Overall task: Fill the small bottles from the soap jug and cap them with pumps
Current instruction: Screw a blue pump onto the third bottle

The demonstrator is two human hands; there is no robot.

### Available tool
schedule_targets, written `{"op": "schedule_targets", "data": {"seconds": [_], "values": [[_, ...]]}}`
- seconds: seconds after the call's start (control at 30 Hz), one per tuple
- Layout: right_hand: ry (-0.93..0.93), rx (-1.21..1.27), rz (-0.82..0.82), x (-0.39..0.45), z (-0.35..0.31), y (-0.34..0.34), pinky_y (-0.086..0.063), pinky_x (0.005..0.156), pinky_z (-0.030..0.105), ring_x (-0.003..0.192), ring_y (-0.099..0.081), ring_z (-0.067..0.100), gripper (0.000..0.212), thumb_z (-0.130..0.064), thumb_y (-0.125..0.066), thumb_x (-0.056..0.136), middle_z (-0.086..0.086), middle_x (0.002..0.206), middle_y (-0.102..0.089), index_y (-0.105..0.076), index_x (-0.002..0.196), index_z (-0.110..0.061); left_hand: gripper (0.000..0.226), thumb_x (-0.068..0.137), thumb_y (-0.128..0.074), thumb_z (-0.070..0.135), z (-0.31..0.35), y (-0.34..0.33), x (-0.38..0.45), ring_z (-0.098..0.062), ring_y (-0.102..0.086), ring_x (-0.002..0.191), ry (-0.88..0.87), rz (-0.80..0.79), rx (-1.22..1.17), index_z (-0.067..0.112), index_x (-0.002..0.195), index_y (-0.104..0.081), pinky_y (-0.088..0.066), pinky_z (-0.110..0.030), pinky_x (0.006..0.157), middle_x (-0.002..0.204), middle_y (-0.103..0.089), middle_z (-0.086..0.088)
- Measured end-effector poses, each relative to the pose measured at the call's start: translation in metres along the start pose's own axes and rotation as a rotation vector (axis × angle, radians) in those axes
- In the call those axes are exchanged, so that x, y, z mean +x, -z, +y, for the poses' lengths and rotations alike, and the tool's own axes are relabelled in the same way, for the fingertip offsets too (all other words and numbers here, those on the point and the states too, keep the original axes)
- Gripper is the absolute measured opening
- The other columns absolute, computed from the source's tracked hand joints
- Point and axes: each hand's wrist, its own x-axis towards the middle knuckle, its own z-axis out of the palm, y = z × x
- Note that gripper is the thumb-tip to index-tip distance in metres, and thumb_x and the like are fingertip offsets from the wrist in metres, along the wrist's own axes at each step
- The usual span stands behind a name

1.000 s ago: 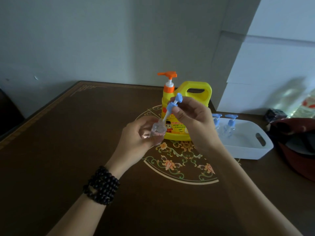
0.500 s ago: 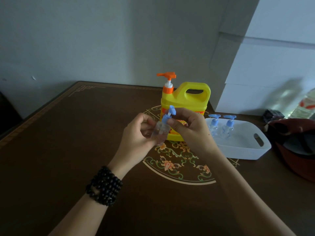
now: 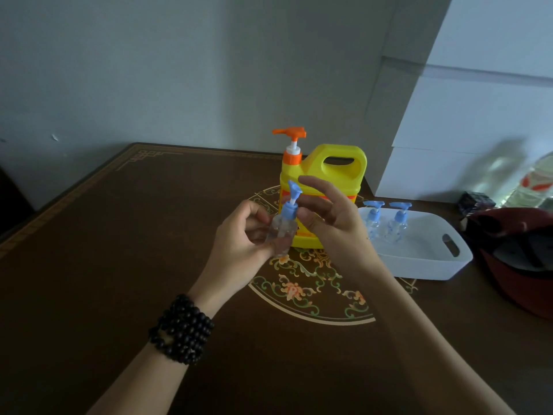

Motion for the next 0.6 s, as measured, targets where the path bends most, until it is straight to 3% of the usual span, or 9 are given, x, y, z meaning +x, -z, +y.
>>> {"op": "schedule_targets", "data": {"seconds": [0.07,0.13,0.2,0.27,0.4,0.6], "values": [[-0.012,-0.033,0.035,0.0009,-0.0001,-0.0035,-0.055,0.080,0.033,0.100,-0.067,0.014,0.051,-0.004,-0.072,0.087,0.003,0.099,-0.070,-0.051,0.132,-0.015,0.046,0.069,-0.092,0.020,-0.0021,-0.0001,0.0002,-0.032,-0.076,0.090,-0.001,-0.009,-0.003,0.011,0.093,-0.054,-0.060,-0.061,0.079,0.093,-0.078,-0.010],[-0.034,-0.053,0.060,0.0005,0.0006,-0.0050,-0.055,0.089,0.040,0.095,-0.067,0.013,0.070,-0.021,-0.080,0.078,-0.001,0.092,-0.068,-0.044,0.137,-0.019,0.047,0.066,-0.091,0.029,-0.0024,0.0004,-0.0004,-0.031,-0.076,0.090,-0.002,-0.015,-0.001,0.014,0.092,-0.055,-0.060,-0.061,0.078,0.093,-0.078,-0.010],[-0.045,0.003,0.027,-0.0023,0.0027,-0.0043,-0.053,0.095,0.042,0.105,-0.066,0.019,0.080,-0.029,-0.075,0.079,0.006,0.102,-0.069,-0.032,0.146,-0.022,0.047,0.067,-0.092,0.028,-0.0012,0.0003,-0.0011,-0.029,-0.076,0.089,-0.005,-0.017,0.004,0.013,0.092,-0.055,-0.060,-0.060,0.078,0.092,-0.078,-0.009],[-0.050,0.076,-0.010,-0.0045,0.0037,-0.0027,-0.054,0.093,0.040,0.113,-0.064,0.023,0.074,-0.022,-0.067,0.088,0.014,0.112,-0.068,-0.027,0.150,-0.023,0.045,0.071,-0.091,0.020,-0.0004,-0.0009,-0.0015,-0.032,-0.076,0.089,-0.004,-0.012,0.004,0.009,0.093,-0.053,-0.060,-0.060,0.079,0.090,-0.078,-0.010],[-0.061,0.026,0.050,-0.0034,-0.0004,-0.0022,-0.054,0.077,0.024,0.096,-0.068,0.010,0.058,-0.003,-0.068,0.089,-0.004,0.090,-0.069,-0.045,0.140,-0.021,0.046,0.072,-0.090,0.016,-0.0015,-0.0020,-0.0010,-0.034,-0.076,0.089,-0.005,-0.011,0.011,0.007,0.092,-0.050,-0.060,-0.061,0.077,0.089,-0.077,-0.012],[-0.084,0.004,0.135,-0.0038,0.0024,-0.0050,-0.059,0.079,0.033,0.100,-0.069,0.011,0.061,-0.008,-0.078,0.080,0.003,0.096,-0.074,-0.046,0.132,-0.019,0.048,0.071,-0.091,0.025,-0.0044,-0.0032,-0.0016,-0.033,-0.075,0.090,-0.018,-0.037,0.015,0.010,0.093,-0.051,-0.060,-0.060,0.078,0.091,-0.077,-0.012]]}}
